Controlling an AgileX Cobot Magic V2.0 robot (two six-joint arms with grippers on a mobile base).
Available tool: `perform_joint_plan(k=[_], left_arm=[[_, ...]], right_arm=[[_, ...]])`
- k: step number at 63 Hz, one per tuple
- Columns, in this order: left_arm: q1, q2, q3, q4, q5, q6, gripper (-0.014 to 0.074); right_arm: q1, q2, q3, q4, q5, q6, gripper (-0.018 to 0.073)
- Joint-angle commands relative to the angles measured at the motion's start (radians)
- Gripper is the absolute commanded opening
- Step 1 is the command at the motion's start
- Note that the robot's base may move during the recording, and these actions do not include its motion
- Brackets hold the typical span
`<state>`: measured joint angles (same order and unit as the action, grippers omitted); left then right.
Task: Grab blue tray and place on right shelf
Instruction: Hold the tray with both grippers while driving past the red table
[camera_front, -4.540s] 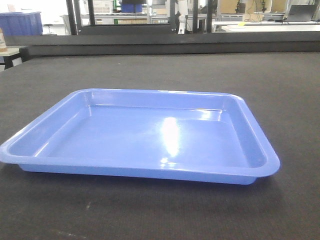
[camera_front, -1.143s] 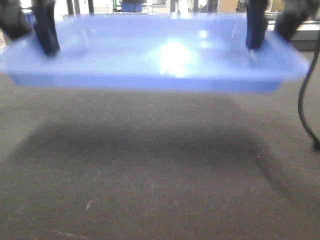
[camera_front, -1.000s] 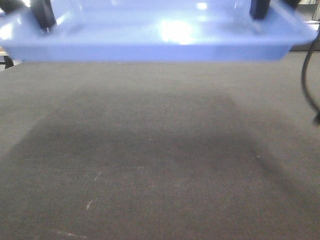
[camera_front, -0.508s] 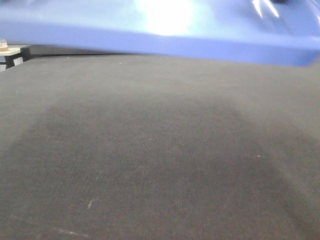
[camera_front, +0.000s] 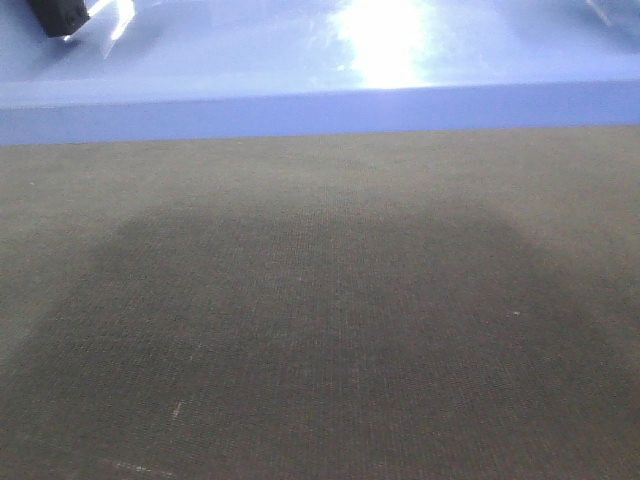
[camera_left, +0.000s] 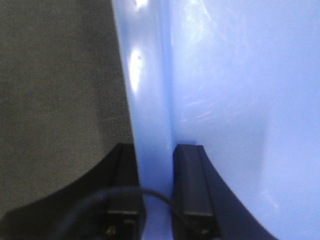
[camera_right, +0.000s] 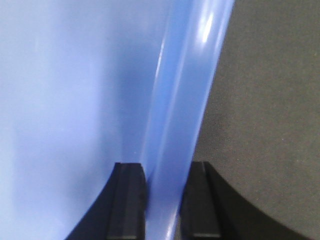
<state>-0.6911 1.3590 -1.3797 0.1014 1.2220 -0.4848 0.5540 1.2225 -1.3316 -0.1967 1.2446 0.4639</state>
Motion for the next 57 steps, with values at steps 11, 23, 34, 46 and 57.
perform_joint_plan(k=[11, 23, 34, 46, 57], left_arm=[[-0.019, -0.022, -0.018, 0.016, 0.115, 0.04, -0.0048], [-0.019, -0.022, -0.018, -0.014, 0.115, 0.04, -0.0048], [-0.019, -0.022, -0.018, -0.016, 0.115, 0.04, -0.0048], [-0.019, -0.022, -0.018, -0.016, 0.115, 0.04, -0.0048], [-0.019, -0.022, -0.018, -0.016, 0.115, 0.04, -0.0048]], right_arm=[[0.006, -0.034, -0.035, -0.01, -0.095, -0.024, 0.0055], [0.006, -0.034, -0.035, -0.01, -0.094, -0.024, 0.0055], [0.006, -0.034, -0.035, -0.01, -0.094, -0.024, 0.0055], [0.006, -0.034, -0.035, -0.01, -0.094, -0.024, 0.0055], [0.006, -0.034, -0.035, -0.01, -0.094, -0.024, 0.0055]])
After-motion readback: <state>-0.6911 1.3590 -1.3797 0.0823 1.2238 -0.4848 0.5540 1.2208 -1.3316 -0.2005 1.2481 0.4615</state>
